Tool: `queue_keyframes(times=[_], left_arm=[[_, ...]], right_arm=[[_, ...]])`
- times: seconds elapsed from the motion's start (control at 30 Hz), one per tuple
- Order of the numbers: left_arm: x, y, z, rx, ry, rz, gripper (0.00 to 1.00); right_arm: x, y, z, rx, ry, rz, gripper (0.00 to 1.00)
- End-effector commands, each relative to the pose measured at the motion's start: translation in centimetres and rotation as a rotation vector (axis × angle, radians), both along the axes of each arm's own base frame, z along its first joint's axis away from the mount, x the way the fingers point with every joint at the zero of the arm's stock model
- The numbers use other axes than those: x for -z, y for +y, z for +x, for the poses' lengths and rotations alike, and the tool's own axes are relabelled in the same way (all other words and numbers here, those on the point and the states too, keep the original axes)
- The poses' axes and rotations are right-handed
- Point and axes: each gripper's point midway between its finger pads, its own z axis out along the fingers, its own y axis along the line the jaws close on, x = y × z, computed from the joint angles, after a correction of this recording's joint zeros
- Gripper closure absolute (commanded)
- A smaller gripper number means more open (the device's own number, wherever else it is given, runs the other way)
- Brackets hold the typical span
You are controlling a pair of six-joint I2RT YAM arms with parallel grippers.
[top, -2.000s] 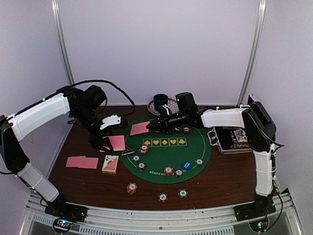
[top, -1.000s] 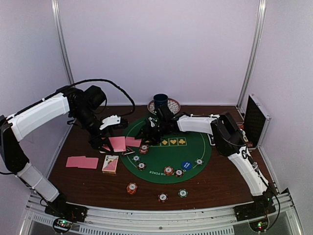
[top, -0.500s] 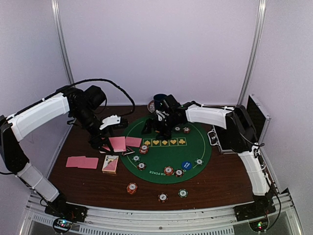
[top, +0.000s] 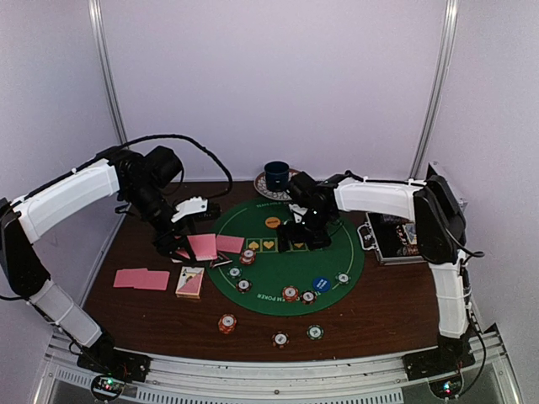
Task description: Distribute texas hold em gaming equipment
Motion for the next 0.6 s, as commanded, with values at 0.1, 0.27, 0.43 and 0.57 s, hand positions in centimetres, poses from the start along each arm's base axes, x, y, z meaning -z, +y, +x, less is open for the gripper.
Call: queue_keyframes(times=[0.1, 0.27, 0.43, 0.57], left_arm=[[-1.9, -0.3, 0.4, 0.003, -0.045, -0.047, 1.00], [-1.8, -0.2, 0.3, 0.006, -0.049, -0.044, 1.00], [-1.7, -0.3, 0.3, 0.012, -0.045, -0.043, 1.00], [-1.9, -0.4, 0.4, 0.013, -0.052, -0.050, 1.00]], right_arm=[[3.0, -3.7, 0.3, 0.211, 0.032, -0.028, 0.00], [3.5, -5.6, 1.0, 0.278, -0.009, 0.011, 0.00], [4.2, -5.6, 1.1, 0.262, 0.019, -0.026, 0.09], [3.1, -4.6, 1.1, 0.261, 0.025, 0.036, 0.01]])
